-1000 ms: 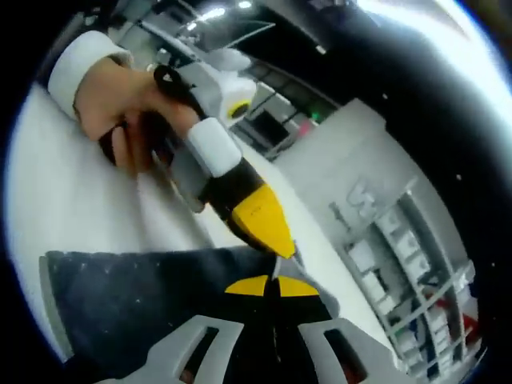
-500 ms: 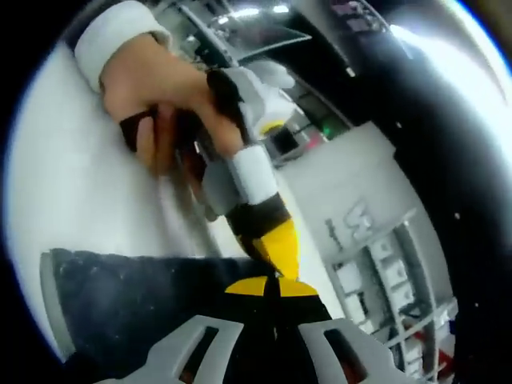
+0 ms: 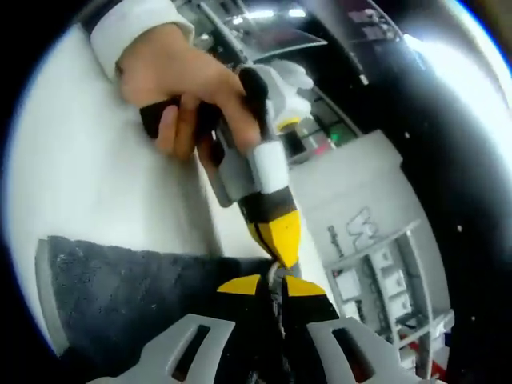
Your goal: Open the folded towel by lifting each exposed corner and separating the folded layers until the towel lies flat within the target outline without major curled edges
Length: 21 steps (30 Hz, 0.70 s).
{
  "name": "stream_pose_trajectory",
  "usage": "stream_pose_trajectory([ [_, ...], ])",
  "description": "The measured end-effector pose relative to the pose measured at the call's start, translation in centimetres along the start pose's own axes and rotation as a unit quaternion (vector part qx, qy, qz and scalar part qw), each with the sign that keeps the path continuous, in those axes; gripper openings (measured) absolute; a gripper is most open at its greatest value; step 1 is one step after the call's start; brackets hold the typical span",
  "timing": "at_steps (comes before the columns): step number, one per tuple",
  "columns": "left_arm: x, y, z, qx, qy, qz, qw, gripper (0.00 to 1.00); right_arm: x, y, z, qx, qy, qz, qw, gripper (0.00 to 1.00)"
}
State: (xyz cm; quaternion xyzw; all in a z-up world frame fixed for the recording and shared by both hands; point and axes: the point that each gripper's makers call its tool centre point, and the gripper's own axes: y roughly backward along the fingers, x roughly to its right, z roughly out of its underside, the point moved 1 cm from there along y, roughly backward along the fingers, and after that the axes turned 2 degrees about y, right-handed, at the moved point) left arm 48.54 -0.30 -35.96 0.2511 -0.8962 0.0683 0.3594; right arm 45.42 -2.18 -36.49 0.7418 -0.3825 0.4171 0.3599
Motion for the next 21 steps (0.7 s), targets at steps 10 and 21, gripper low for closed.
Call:
stream_pose_trajectory([
  [10, -0.8, 1.3, -1.5, 0.015, -0.007, -0.004, 0.9999, 0.02, 1.0, 0.8, 0.1, 0.034, -0.139, -0.034, 0.9891, 0.22],
  [21, -2.1, 2.4, -3.0, 0.03, -0.036, -0.028, 0.9985, 0.02, 2.8, 2.8, -1.6, 0.126, -0.343, -0.116, 0.9234, 0.21],
])
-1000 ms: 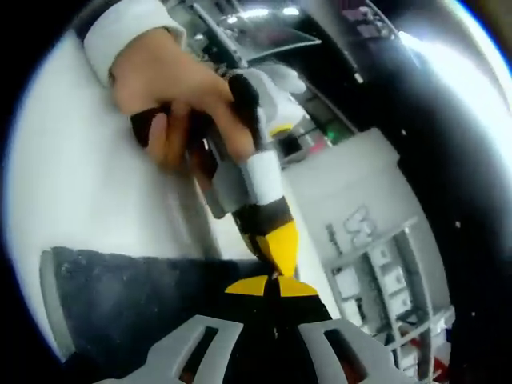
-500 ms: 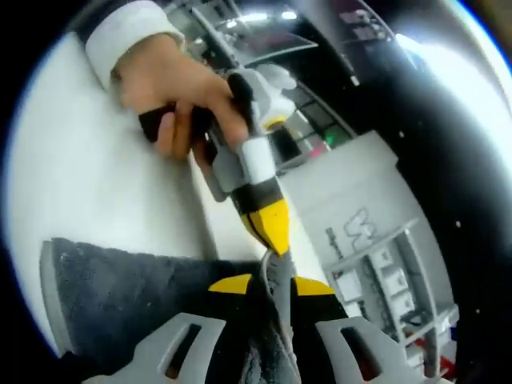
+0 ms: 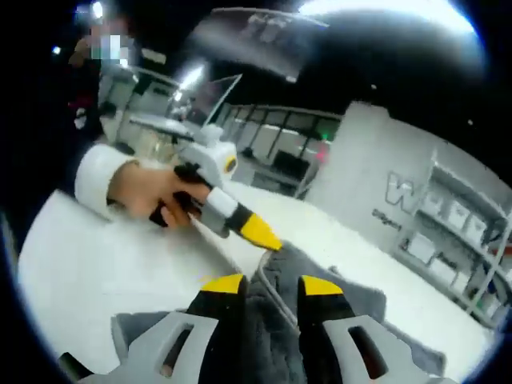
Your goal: Open the folded towel by lifting each exposed corner and separating the folded layers until the towel lies flat within the target outline without major curled edges
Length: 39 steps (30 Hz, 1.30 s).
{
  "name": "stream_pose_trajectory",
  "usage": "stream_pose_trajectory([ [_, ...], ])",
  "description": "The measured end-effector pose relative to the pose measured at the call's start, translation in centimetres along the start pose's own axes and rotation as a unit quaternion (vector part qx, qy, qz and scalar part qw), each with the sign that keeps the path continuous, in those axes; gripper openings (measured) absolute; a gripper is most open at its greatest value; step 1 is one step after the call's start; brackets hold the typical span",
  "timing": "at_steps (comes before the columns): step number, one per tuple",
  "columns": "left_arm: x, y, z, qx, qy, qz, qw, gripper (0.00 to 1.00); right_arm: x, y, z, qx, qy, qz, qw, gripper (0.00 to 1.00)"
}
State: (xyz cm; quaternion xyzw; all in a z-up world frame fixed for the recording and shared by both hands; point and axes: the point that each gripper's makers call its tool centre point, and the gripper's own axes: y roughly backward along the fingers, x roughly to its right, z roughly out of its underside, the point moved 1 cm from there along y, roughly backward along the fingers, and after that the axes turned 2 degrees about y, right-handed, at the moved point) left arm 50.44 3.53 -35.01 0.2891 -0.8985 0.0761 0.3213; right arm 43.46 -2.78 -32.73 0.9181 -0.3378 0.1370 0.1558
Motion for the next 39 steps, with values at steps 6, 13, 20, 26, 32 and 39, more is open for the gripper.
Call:
stream_pose_trajectory([
  [6, -0.7, 0.2, -0.2, -0.001, -0.005, -0.01, 0.9999, 0.02, 3.0, 1.4, 1.3, -0.013, -0.053, 0.019, 0.9983, 0.2],
  [13, -0.7, 0.4, -0.6, 0.002, -0.025, -0.008, 0.9997, 0.02, 6.4, 2.5, 5.4, -0.081, -0.092, 0.057, 0.9908, 0.2],
  [20, -1.1, 0.5, -0.5, -0.003, -0.042, -0.021, 0.9989, 0.02, 7.4, 3.8, 7.8, -0.108, -0.152, 0.049, 0.9812, 0.19],
  [26, -1.9, 0.6, -0.6, -0.003, -0.039, -0.031, 0.9988, 0.02, 7.1, 4.4, 9.4, -0.138, -0.197, 0.051, 0.9693, 0.19],
  [32, -2.4, 0.6, -0.6, -0.003, -0.034, -0.038, 0.9987, 0.02, 6.8, 4.2, 10.2, -0.145, -0.219, 0.045, 0.9639, 0.14],
  [39, -3.0, 0.5, -1.0, 0.003, -0.035, -0.045, 0.9984, 0.02, 6.2, 4.0, 8.4, -0.129, -0.164, 0.03, 0.9776, 0.0],
])
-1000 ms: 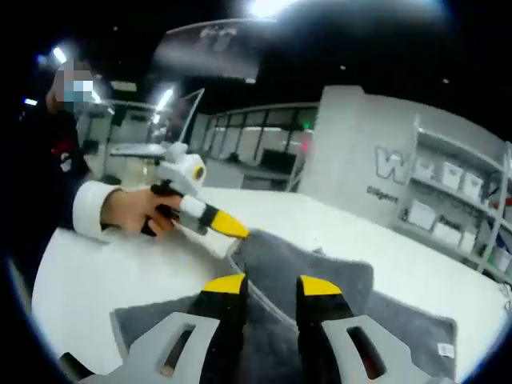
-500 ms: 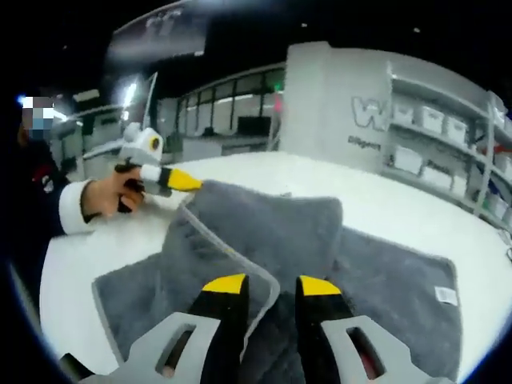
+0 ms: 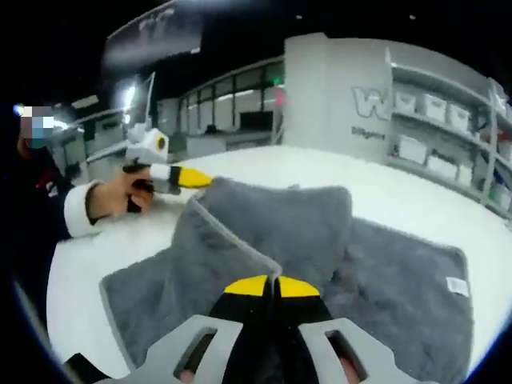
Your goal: Open the folded towel by lifting each exposed corner and separating the folded layers until the towel lies flat within the target outline without major curled edges
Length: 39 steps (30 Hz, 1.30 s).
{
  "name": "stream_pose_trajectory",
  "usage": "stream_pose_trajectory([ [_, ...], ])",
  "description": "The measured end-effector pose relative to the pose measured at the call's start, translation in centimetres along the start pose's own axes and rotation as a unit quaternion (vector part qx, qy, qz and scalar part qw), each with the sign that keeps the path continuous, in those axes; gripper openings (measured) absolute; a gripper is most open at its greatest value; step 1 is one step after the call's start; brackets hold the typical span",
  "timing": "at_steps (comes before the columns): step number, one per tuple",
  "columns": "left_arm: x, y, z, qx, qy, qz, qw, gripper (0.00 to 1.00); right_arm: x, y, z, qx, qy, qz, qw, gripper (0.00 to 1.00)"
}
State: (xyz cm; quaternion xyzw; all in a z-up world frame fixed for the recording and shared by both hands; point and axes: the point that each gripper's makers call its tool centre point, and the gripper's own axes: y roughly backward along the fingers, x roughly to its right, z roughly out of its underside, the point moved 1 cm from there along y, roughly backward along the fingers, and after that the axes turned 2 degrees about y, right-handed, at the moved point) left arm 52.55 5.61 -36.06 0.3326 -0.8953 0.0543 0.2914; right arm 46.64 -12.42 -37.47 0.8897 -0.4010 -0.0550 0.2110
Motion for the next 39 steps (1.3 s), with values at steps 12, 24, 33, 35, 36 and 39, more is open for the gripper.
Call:
stream_pose_trajectory([
  [12, -1.7, 0.3, -1.1, 0.011, 0.011, -0.015, 0.9998, 0.02, -10.4, 1.4, -4.6, 0.103, 0.034, -0.217, 0.9701, 0.0],
  [24, -1.1, 0.5, -0.1, -0.001, 0.004, -0.012, 0.9999, 0.07, -18.4, 1.4, -3.3, 0.087, 0.139, -0.322, 0.9324, 0.0],
  [33, -0.5, 0.7, 0.3, -0.011, 0.002, -0.007, 0.9999, 0.17, -21.0, -0.2, -1.1, 0.052, 0.21, -0.319, 0.9225, 0.0],
  [35, -0.5, 0.8, 0.6, -0.016, -0.008, -0.01, 0.9998, 0.17, -21.2, -0.2, -0.9, 0.05, 0.214, -0.321, 0.9212, 0.0],
  [36, -0.6, 0.9, 0.7, -0.022, -0.011, -0.012, 0.9996, 0.19, -21.2, -0.2, -0.9, 0.051, 0.215, -0.323, 0.9205, 0.0],
  [39, -0.7, 1.0, 0.9, -0.032, -0.017, -0.013, 0.9993, 0.21, -21.4, -0.1, -0.9, 0.05, 0.215, -0.326, 0.919, 0.0],
])
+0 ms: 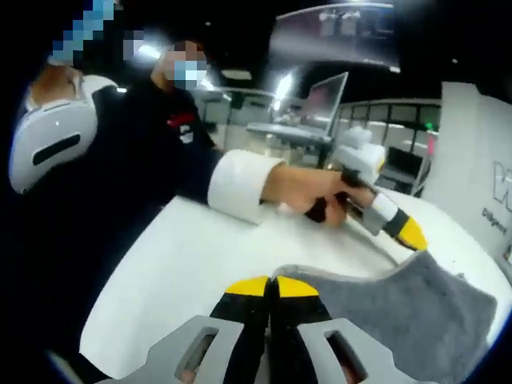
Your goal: Open the folded towel by lifting each exposed corner and separating the folded layers until the towel lies flat within the target outline without major curled edges
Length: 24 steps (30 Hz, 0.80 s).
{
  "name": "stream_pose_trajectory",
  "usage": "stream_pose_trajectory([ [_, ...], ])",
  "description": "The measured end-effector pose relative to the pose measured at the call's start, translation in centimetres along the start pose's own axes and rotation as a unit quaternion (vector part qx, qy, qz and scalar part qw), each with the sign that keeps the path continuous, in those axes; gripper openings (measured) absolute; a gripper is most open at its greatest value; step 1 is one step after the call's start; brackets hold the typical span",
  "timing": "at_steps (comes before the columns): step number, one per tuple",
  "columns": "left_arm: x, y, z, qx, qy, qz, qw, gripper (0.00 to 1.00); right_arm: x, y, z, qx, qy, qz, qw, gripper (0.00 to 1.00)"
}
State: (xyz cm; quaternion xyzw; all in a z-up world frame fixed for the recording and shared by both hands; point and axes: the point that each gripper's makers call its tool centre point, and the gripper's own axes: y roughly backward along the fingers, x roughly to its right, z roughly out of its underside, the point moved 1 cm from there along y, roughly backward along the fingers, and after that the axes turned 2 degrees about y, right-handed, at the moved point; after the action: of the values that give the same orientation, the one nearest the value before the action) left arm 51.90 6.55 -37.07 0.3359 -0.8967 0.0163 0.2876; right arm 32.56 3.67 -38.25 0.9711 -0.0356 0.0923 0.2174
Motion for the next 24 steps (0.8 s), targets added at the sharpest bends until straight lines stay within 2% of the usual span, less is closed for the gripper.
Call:
stream_pose_trajectory([
  [3, 0.5, 0.1, 0.7, -0.022, 0.0, 0.016, 0.9996, 0.24, 0.0, 0.0, 0.1, -0.001, -0.001, -0.001, 1.0, 0.0],
  [7, 0.7, 0.0, 1.2, -0.034, -0.013, 0.018, 0.9992, 0.26, -0.1, -0.1, 0.4, -0.006, 0.001, -0.003, 1.0, 0.0],
  [11, 0.8, 0.0, 2.0, -0.058, -0.019, 0.021, 0.9979, 0.27, -0.2, -0.2, 0.6, -0.013, 0.008, -0.004, 0.9999, 0.0],
  [17, 1.2, 0.6, 3.3, -0.097, -0.032, 0.034, 0.9942, 0.26, -0.1, 0.1, 0.4, -0.006, 0.007, -0.001, 1.0, 0.0],
  [21, 1.3, 0.7, 4.1, -0.123, -0.042, 0.043, 0.9906, 0.26, -0.3, 0.0, 0.0, -0.001, 0.038, 0.002, 0.9993, 0.0],
  [24, 1.4, 0.7, 4.4, -0.129, -0.044, 0.047, 0.9896, 0.26, -0.4, 0.0, -0.3, 0.007, 0.054, 0.005, 0.9985, 0.0],
])
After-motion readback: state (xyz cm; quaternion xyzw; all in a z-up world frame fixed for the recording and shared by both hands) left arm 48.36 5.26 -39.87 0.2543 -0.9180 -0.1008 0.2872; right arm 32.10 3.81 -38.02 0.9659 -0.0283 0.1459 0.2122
